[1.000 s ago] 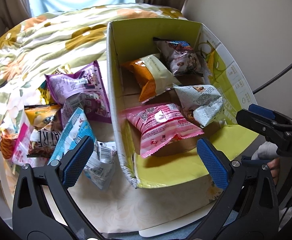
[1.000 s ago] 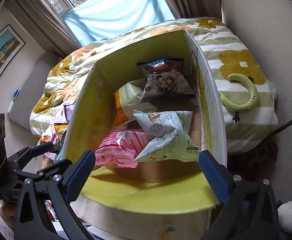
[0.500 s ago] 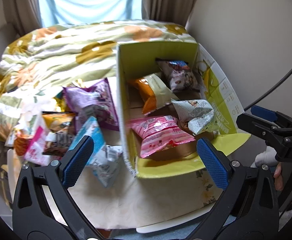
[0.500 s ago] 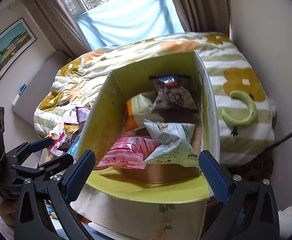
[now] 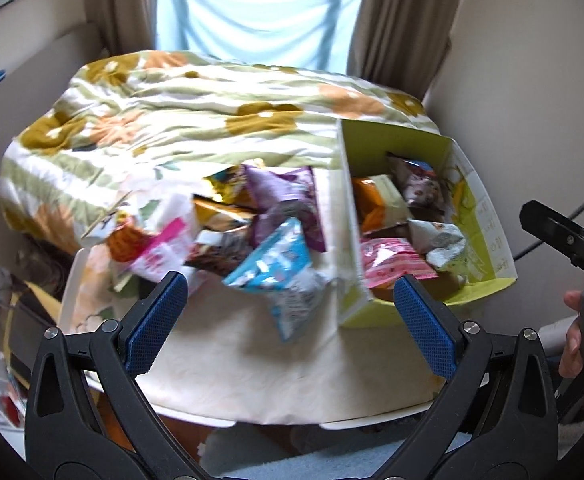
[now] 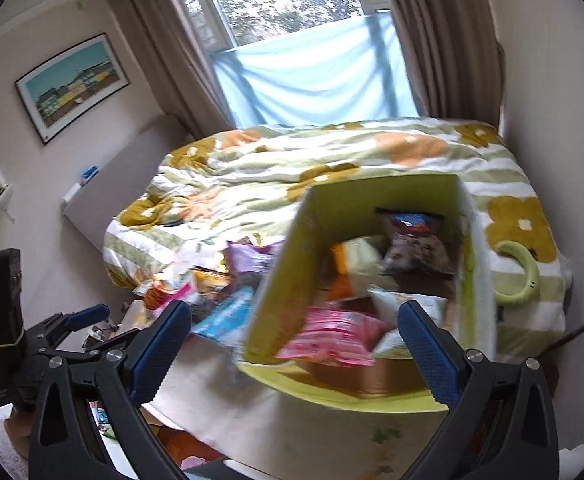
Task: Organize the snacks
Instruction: 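Withdraw both open tools from the box toward the remaining snacks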
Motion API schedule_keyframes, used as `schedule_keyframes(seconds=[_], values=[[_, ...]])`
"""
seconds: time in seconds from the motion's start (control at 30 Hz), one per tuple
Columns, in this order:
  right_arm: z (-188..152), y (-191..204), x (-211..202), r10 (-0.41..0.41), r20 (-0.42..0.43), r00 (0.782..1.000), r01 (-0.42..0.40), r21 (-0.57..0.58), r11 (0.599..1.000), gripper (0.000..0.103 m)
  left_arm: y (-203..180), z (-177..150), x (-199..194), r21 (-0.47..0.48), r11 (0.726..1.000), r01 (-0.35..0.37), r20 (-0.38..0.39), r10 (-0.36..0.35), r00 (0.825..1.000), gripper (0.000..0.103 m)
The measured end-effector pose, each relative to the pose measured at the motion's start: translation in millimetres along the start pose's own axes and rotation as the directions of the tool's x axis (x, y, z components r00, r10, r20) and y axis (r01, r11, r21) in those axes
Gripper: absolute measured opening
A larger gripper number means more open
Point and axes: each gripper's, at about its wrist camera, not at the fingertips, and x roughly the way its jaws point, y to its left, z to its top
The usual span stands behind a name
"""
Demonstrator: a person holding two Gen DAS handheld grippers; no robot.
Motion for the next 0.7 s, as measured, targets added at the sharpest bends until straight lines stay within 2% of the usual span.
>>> schedule_keyframes(seconds=[0.13,0.3,0.57,0.7], values=[[-2,35,10,0.026,0.014,1.0,-0.026,-0.022,0.999,0.103,45,-2,-8,-0.03,1.0,0.002,-0.001,-0.002,1.0,0.102],[-13,78,29,0.01,0.022,1.0,-0.009,-0.022,1.0,0.103,101,-1,-8,-0.037,0.999,0.013,-0.036,-0.015,0.999,0.102],[-41,128,82,-0.099,-0.013,0.995,0.1,0.022,0.995,0.103,169,-2,17,-0.014,0.997,0.078,-0.111,-0.079,0.991,0.102],[-58,146,108,-0.183,-0.023,0.983,0.184,0.022,0.983,0.103,192,-6,42,0.021,0.992,0.126,-0.169,-0.121,0.978,0.102]])
